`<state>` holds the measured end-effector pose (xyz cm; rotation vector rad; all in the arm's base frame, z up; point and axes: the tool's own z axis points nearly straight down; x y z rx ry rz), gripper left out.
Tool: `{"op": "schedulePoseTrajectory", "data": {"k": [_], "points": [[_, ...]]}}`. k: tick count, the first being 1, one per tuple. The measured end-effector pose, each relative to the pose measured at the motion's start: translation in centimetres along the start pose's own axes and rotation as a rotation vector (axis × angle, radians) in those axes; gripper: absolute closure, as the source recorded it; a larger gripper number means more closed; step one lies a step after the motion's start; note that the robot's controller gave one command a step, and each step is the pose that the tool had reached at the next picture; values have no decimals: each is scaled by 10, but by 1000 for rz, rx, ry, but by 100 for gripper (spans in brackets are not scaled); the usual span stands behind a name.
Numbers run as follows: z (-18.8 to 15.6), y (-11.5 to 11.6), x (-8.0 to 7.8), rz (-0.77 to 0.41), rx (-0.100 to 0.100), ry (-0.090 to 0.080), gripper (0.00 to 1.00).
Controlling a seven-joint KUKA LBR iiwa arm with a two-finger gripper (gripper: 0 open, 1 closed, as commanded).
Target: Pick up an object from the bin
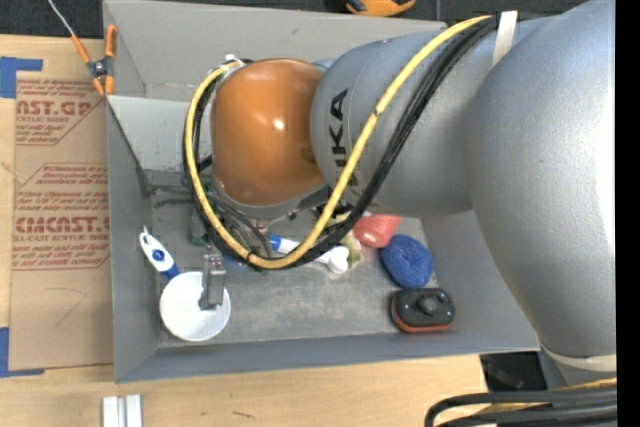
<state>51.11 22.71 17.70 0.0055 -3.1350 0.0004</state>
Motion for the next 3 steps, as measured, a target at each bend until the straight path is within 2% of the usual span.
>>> {"op": "schedulePoseTrajectory", "data": {"k": [1, 2, 3], "points": [[112, 12, -23, 4, 0, 5, 0], [107, 12, -25, 5, -2, -1, 100], [-39, 6, -2, -40, -5, -10, 100]]}}
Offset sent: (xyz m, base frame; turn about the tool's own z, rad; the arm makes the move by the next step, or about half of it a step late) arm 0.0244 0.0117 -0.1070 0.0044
